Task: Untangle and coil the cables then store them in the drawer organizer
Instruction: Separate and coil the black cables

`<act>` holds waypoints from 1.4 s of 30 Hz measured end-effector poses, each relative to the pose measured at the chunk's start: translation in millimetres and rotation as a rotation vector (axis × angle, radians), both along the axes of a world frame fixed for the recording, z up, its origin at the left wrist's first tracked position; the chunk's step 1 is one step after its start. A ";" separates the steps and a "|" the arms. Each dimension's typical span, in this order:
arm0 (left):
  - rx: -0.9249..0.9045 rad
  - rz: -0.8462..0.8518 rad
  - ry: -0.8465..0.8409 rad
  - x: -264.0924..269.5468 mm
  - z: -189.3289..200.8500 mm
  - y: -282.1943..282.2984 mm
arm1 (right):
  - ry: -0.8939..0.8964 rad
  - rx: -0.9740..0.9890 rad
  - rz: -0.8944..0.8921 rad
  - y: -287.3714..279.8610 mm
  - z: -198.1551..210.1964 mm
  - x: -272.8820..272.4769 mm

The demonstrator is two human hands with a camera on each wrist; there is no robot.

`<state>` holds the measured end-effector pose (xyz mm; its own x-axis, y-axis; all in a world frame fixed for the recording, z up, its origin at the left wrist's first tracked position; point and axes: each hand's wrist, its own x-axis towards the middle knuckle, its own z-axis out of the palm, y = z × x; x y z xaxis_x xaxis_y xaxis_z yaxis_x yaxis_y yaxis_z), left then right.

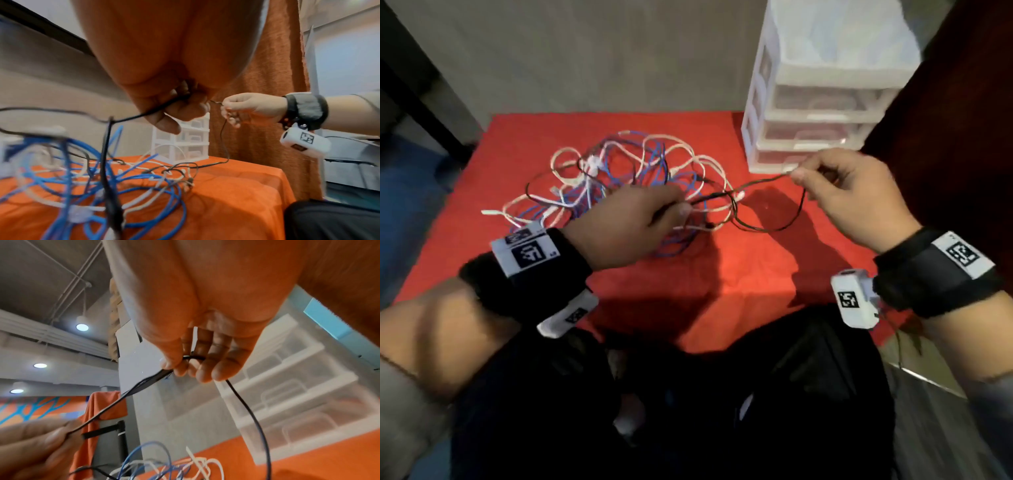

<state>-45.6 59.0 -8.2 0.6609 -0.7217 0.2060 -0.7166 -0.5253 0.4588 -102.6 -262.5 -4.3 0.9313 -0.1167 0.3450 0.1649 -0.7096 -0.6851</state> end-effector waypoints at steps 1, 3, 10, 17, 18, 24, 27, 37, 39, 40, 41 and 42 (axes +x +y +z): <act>0.007 0.022 -0.029 1.1 3.4 8.3 | -0.025 0.025 -0.031 -7.3 8.2 -2.9; -0.007 0.054 -0.060 7.2 7.4 20.5 | -0.069 0.096 -0.081 -18.4 22.0 -5.4; -0.075 0.210 -0.145 9.6 20.2 35.5 | -0.042 0.234 -0.154 -21.1 24.9 -18.6; -0.564 0.384 -0.121 -11.8 37.7 13.6 | 0.055 0.214 -0.098 -0.4 11.6 -27.2; -0.616 0.377 -0.123 -15.7 40.9 8.7 | 0.128 0.177 -0.056 3.8 11.2 -27.8; -0.369 0.265 -0.174 -31.7 36.9 -6.5 | -0.110 -0.237 -0.023 65.6 42.2 -44.7; -0.297 0.175 -0.188 -36.5 35.9 -13.0 | -0.150 -0.313 0.203 101.5 52.8 -43.3; -0.334 0.236 -0.123 -12.8 30.4 36.2 | -0.240 -0.115 -0.174 27.2 74.0 -15.6; -0.360 0.268 -0.108 -10.6 29.6 37.9 | -0.126 -0.172 -0.153 21.2 72.1 -16.3; -0.382 0.283 -0.106 -10.0 29.3 34.8 | -0.030 -0.227 -0.115 23.0 69.9 -17.4; -0.400 0.294 -0.111 -10.8 30.3 29.3 | 0.048 -0.313 -0.080 27.1 67.5 -18.4; -0.404 0.298 -0.121 -12.4 30.9 22.1 | 0.089 -0.403 -0.035 33.0 65.3 -19.4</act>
<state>-58.0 81.1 22.7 0.7796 -0.3529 0.5174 -0.6237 -0.5124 0.5903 -122.0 -229.4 60.9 0.9575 -0.0211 0.2878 0.0883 -0.9280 -0.3619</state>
